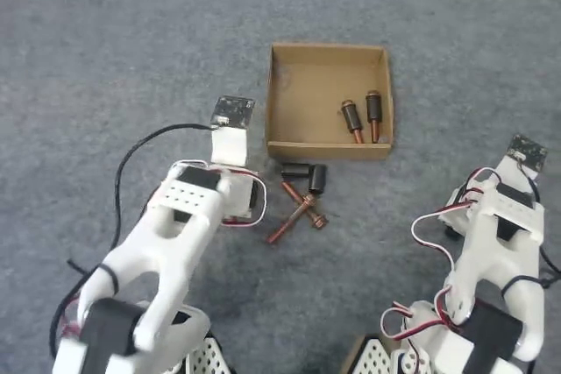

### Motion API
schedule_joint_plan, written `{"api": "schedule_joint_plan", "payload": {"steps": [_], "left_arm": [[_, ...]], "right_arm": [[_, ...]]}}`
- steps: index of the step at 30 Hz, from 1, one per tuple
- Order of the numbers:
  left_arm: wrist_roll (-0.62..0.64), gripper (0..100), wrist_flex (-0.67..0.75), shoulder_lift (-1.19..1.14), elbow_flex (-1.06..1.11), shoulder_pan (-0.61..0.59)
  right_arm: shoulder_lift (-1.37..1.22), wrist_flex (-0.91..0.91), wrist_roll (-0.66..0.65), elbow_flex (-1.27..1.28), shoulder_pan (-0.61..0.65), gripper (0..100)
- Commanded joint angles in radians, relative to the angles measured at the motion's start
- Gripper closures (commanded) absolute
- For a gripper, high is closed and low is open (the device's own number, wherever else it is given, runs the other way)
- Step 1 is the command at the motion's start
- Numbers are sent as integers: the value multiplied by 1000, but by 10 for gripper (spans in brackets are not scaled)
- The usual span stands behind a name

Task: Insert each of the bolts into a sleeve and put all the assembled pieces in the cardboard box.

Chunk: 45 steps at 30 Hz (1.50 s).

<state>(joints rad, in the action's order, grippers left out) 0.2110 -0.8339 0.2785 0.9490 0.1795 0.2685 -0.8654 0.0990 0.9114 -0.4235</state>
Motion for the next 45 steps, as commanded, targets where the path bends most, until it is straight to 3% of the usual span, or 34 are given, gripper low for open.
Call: {"api": "schedule_joint_plan", "payload": {"steps": [1,22,28,32,45], "left_arm": [[-9,987,89,-115,-25,-11],[-9,986,54,-74,-85,-11],[-5,865,57,21,-21,-11],[35,852,68,40,-5,-11],[87,852,146,-161,-104,-12]], "right_arm": [[61,15,3,-6,8,991],[61,16,3,-3,10,991],[61,16,3,-3,10,991],[61,15,3,-2,10,991],[61,13,3,5,10,991]]}}
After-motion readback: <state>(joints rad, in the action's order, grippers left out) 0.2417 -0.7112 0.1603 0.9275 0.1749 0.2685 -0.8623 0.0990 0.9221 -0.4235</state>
